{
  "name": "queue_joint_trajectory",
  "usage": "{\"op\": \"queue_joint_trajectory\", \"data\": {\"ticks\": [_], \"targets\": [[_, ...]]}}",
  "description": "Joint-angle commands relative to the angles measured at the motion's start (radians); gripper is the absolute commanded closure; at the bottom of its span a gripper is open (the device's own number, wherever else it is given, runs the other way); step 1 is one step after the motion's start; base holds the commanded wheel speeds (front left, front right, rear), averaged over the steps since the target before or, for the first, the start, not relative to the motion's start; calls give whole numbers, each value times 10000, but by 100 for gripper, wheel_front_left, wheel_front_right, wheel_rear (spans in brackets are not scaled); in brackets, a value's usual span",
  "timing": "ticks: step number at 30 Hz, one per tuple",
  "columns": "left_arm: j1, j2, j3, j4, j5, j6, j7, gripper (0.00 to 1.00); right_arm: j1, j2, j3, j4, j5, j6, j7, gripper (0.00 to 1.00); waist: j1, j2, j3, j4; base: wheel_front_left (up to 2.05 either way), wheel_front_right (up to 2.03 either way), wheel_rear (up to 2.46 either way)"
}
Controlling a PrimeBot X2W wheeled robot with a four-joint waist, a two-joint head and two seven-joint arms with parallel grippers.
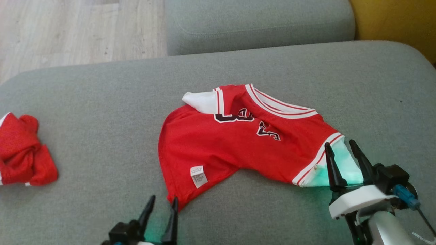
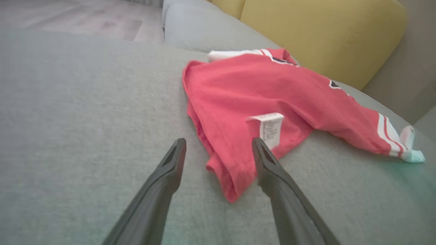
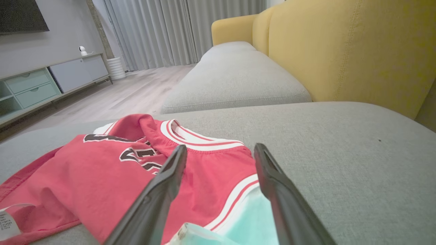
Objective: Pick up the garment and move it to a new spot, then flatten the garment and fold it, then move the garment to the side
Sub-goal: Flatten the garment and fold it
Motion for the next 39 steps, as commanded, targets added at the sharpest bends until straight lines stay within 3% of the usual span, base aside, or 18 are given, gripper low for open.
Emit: {"op": "queue_joint_trajectory", "data": {"ticks": [1,10,22,23,24,25,26,39], "targets": [[-593,3,72,-72,-216,-90,-53,0,-318,-153,268,-215,60,-7,-63,0,-1,0,122,-68,0,0,0],[-1251,3,-955,1011,-1410,-218,-53,0,-504,-306,235,-216,132,-7,-63,0,-1,0,627,-355,0,0,0],[-1415,3,-1202,765,-1468,-233,-53,0,-483,-280,116,-188,162,-7,-63,0,-1,0,704,-331,0,0,0],[-1400,3,-1253,756,-1467,-234,-53,8,-481,-267,113,-182,168,-7,-63,0,-1,0,701,-319,0,0,0],[-1392,3,-1315,805,-1479,-234,-53,44,-477,-255,108,-171,179,-7,-63,0,-1,0,695,-310,0,0,0],[-1400,3,-1361,843,-1490,-234,-53,69,-474,-248,103,-156,193,-7,-63,0,-1,0,691,-303,0,0,0],[-1414,3,-1376,862,-1503,-234,-53,100,-474,-245,101,-140,205,-7,-63,0,-1,0,691,-297,0,0,0],[-998,3,712,119,-509,-235,-53,100,31,-425,-48,602,348,-7,-63,0,-1,0,570,-208,0,0,0]]}}
